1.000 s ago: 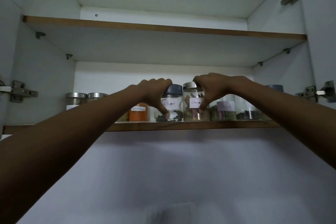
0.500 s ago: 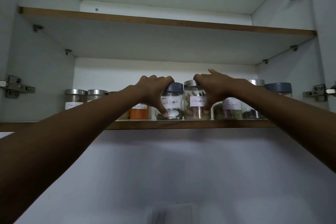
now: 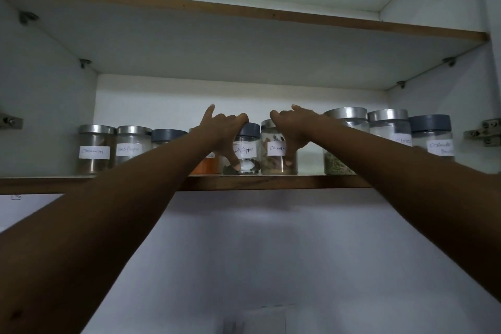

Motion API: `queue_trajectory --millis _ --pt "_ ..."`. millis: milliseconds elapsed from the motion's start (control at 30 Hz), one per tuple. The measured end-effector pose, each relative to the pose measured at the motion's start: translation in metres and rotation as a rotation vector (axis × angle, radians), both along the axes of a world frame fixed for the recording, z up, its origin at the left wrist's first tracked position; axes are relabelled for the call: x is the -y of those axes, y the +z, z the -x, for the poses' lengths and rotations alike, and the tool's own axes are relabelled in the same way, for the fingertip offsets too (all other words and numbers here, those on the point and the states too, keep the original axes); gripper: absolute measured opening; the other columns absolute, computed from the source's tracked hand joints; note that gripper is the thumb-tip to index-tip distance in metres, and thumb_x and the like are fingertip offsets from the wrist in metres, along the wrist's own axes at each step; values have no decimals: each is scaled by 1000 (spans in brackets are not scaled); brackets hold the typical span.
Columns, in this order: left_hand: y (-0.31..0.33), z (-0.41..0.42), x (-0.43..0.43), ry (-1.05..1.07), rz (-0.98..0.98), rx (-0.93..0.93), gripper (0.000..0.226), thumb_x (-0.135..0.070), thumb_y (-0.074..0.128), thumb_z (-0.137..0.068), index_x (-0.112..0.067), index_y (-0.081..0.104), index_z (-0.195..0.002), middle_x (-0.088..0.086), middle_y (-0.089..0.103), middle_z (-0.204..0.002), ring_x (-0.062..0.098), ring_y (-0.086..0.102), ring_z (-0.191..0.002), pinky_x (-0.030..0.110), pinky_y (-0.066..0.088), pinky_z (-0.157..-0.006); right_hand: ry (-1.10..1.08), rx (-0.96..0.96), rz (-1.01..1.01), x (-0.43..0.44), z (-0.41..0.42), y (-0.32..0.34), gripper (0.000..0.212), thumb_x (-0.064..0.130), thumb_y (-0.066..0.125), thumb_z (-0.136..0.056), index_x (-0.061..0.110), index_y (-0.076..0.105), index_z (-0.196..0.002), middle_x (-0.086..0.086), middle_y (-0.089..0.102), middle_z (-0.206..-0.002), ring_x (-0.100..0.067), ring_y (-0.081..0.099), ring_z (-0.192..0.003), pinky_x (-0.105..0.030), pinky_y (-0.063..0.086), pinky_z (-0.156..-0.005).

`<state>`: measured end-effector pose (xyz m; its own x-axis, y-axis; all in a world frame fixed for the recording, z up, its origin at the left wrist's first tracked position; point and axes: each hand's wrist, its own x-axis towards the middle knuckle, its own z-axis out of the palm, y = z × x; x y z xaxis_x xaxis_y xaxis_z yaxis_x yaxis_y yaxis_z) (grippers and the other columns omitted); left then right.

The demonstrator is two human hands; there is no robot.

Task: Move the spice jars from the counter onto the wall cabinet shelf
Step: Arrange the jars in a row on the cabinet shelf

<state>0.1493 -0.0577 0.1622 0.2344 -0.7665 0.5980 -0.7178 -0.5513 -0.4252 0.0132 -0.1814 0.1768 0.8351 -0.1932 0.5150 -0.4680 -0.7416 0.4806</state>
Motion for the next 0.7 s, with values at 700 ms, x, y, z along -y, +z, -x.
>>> queue_trajectory --millis 700 --pt "-3 -46 46 159 -14 129 102 -70 72 -56 -18 31 -134 4 53 -129 32 34 -131 66 -7 -106 -108 63 -3 23 -70 -3 95 36 87 -56 9 30 -127 -9 56 -114 -28 56 -103 -35 40 -73"
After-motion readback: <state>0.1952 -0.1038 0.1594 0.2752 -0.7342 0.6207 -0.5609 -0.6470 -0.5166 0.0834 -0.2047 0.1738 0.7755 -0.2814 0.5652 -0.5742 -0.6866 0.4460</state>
